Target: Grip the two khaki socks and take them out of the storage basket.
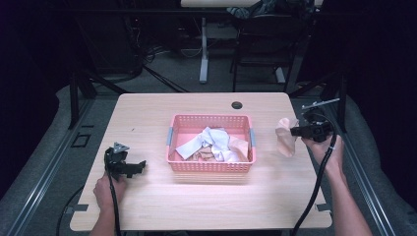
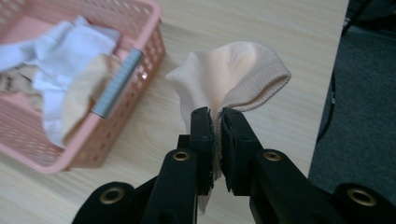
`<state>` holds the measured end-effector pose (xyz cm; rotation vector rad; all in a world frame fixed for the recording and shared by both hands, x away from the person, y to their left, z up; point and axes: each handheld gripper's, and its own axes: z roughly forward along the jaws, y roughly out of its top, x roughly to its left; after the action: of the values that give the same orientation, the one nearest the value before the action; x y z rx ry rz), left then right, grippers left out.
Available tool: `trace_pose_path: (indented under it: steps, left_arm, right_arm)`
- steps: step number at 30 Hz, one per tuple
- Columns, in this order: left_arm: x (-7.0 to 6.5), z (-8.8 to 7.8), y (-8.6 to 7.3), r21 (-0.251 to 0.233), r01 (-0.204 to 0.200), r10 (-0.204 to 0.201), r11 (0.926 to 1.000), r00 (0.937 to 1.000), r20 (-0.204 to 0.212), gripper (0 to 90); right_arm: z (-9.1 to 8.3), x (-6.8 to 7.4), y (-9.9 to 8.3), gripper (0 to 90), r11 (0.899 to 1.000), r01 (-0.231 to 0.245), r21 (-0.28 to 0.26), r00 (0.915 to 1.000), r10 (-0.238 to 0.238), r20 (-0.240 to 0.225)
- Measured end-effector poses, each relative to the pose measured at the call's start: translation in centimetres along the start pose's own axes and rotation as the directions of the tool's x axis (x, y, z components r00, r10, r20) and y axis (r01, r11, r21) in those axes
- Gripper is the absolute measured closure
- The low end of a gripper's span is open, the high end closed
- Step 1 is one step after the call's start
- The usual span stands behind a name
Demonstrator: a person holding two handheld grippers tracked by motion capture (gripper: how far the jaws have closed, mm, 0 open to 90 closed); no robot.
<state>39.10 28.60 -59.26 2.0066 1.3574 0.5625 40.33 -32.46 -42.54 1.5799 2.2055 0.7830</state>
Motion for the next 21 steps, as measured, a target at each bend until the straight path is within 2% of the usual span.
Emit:
trace_pose_path:
  steps: [7, 11, 13, 16, 18, 21]
  left_arm:
    - [0.0, 0.0, 0.0, 0.000, 0.000, 0.000, 1.0000, 1.0000, 0.000, 0.0]
    - [0.0, 0.0, 0.0, 0.000, 0.000, 0.000, 1.0000, 1.0000, 0.000, 0.0]
    - [0.0, 0.0, 0.0, 0.000, 0.000, 0.000, 1.0000, 1.0000, 0.000, 0.0]
    - [0.0, 0.0, 0.0, 0.000, 0.000, 0.000, 1.0000, 1.0000, -0.001, 0.0]
    - [0.0, 0.0, 0.0, -0.001, -0.001, 0.001, 1.0000, 1.0000, -0.002, 0.0]
    - [0.0, 0.0, 0.0, 0.000, 0.000, 0.000, 1.0000, 1.0000, 0.000, 0.0]
  right_arm:
    - [3.1, -0.3, -1.8, 83.0, 0.998, -0.003, 0.069, 1.0000, 0.003, -0.002]
    - [4.5, -0.4, -2.6, 83.0, 0.996, -0.032, 0.081, 0.9994, 0.033, -0.007]
    - [5.1, -0.4, -3.0, 82.9, 0.995, -0.043, 0.094, 0.9986, 0.046, -0.027]
    - [6.1, -0.5, -3.5, 82.8, 0.993, -0.048, 0.109, 0.9987, 0.050, -0.014]
    - [6.7, -0.5, -3.7, 82.7, 0.991, -0.061, 0.123, 0.9977, 0.064, -0.022]
    - [7.0, -0.6, -3.8, 81.3, 0.990, -0.055, 0.130, 0.9985, 0.055, 0.004]
